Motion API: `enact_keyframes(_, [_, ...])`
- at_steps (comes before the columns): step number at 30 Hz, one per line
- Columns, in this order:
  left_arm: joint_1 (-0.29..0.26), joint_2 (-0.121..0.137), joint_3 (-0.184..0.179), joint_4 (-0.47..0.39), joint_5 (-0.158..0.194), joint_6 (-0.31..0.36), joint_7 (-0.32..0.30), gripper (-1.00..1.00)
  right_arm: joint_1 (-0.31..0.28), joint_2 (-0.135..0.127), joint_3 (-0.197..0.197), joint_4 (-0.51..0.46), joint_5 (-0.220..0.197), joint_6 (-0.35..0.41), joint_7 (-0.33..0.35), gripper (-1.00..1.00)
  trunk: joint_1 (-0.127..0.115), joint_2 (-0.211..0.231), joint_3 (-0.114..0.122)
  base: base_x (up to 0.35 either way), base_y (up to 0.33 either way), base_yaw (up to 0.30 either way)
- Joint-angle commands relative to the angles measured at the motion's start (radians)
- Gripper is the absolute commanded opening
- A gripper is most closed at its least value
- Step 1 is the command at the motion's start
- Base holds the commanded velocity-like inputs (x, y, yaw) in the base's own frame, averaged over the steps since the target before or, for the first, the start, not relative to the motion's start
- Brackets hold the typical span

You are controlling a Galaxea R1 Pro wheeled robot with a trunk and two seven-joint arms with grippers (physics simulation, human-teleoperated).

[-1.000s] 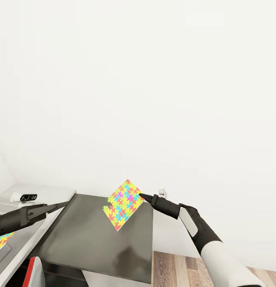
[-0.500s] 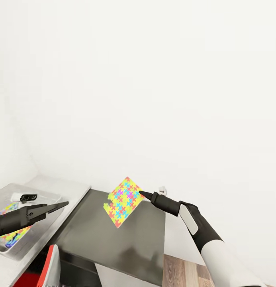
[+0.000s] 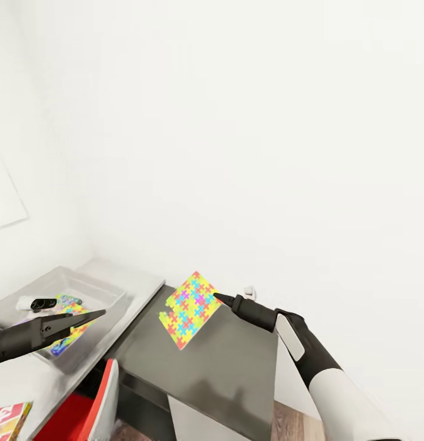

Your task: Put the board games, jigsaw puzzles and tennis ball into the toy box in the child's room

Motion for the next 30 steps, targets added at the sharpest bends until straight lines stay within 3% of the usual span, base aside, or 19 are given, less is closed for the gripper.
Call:
enact_keyframes(1, [-0.001,0.0,0.0,0.0,-0.001,0.011,-0.004,1.0,-0.001,0.0,0.001,0.0,-0.008,0.007,-0.001,-1.0,0.001,-0.002,-0.002,0.0,0.0,0.284])
enact_keyframes(15, [-0.001,0.002,0.002,0.0,-0.001,0.011,-0.004,1.0,-0.001,0.01,0.004,-0.056,-0.022,0.024,0.005,-1.0,0.001,-0.002,-0.002,0.0,0.0,0.286])
enact_keyframes(21, [-0.001,0.002,0.008,0.0,-0.001,0.011,-0.004,1.0,-0.02,0.027,0.002,-0.074,-0.021,0.115,-0.006,-1.0,0.001,-0.002,-0.002,0.0,0.0,0.29])
enact_keyframes(24, [-0.001,0.002,0.007,0.0,-0.001,0.011,-0.004,1.0,-0.058,0.033,0.001,-0.101,-0.021,0.158,-0.031,-1.0,0.001,-0.002,-0.002,0.0,0.0,0.29])
enact_keyframes(30, [-0.001,0.002,0.009,0.0,-0.001,0.011,-0.004,1.0,-0.142,0.061,-0.001,-0.118,-0.025,0.237,-0.157,-1.0,0.001,-0.002,-0.002,0.0,0.0,0.291])
